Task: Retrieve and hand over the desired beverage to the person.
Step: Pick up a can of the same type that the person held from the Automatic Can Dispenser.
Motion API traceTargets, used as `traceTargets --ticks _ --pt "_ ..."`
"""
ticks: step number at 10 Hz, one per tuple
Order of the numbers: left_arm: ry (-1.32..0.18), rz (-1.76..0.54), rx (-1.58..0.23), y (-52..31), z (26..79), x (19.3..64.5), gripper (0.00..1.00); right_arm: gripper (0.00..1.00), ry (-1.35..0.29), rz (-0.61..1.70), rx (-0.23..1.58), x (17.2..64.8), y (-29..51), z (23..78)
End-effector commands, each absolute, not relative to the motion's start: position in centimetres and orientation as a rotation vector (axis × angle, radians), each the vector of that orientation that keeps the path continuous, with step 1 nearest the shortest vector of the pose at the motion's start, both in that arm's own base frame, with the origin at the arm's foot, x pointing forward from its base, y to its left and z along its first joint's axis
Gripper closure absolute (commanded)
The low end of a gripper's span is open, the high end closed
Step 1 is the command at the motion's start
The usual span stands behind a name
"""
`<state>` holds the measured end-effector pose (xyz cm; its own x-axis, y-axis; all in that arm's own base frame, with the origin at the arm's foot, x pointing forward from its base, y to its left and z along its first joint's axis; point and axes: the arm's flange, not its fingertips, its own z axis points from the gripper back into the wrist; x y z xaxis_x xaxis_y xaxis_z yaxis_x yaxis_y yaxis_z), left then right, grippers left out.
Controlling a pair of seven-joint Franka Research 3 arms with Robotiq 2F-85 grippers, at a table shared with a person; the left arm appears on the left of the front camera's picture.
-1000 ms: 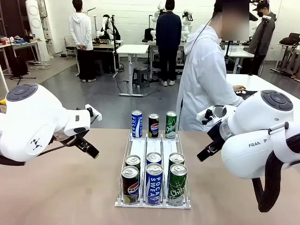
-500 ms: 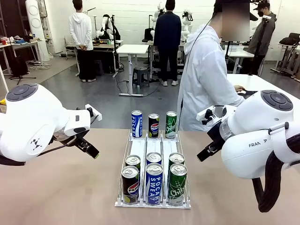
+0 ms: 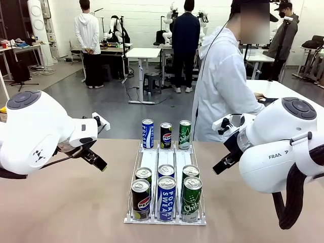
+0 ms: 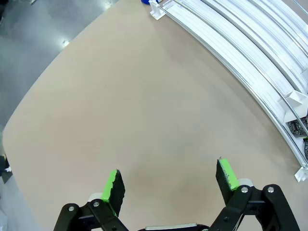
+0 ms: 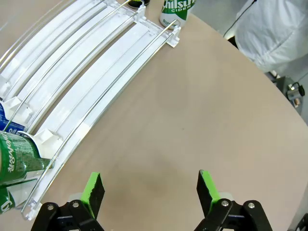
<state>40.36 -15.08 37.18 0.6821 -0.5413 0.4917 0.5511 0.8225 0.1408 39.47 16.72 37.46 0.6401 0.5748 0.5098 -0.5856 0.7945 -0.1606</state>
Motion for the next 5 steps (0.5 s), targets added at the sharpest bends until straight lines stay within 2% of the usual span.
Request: traceTargets --ticks 1,5 --pt "-0.545 -0.612 -0.019 -15.05 37.18 40.37 0.00 0.00 -0.574 0.662 0.020 39.47 16.71 37.45" --pt "-0.545 -0.612 -0.019 -15.05 37.18 40.37 0.00 0.00 -0.574 0.662 0.020 39.47 16.71 37.45"
